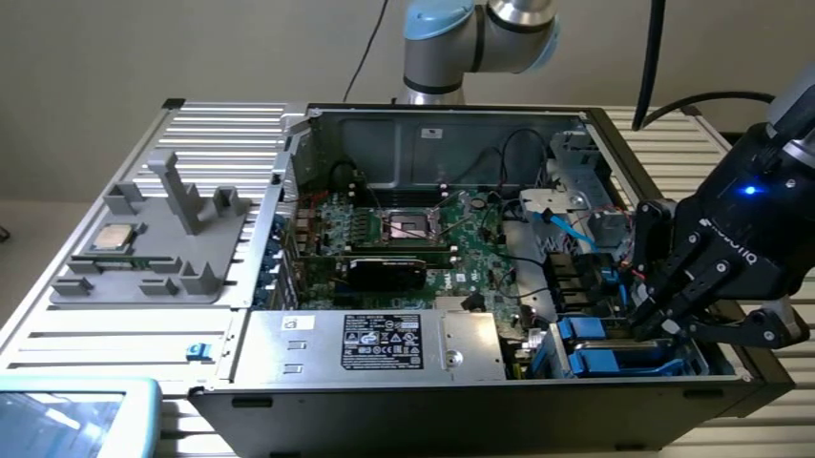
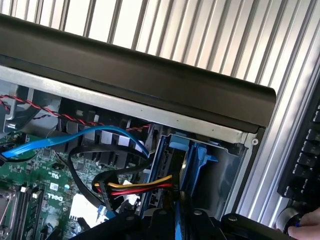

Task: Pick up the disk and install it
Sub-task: 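Insert the first disk wire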

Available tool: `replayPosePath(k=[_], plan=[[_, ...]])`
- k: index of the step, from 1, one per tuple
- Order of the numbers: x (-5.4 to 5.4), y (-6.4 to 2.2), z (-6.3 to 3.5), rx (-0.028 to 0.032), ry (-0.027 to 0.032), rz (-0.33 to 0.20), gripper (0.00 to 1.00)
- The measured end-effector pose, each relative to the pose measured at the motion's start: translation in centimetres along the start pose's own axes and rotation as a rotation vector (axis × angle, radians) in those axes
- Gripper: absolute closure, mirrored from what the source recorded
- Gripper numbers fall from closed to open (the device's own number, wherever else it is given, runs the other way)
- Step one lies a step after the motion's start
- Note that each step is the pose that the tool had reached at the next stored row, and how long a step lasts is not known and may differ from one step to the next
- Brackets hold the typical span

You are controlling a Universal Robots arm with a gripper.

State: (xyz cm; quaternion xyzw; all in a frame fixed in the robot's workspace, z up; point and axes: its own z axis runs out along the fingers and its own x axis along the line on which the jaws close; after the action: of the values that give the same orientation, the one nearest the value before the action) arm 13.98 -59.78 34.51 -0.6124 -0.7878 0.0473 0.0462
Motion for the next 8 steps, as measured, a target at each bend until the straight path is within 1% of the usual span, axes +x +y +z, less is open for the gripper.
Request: replayPosePath(k=[2,3,8], plan=[[-0.01,0.00,-0.01,0.0004,0.0008,0.006,0.84],[-0.01,0.00,-0.01,0.0004,0.0023,0.019,0.84],[0.00,0.00,-0.01,-0.0007,0.0124,0.093,0.84]])
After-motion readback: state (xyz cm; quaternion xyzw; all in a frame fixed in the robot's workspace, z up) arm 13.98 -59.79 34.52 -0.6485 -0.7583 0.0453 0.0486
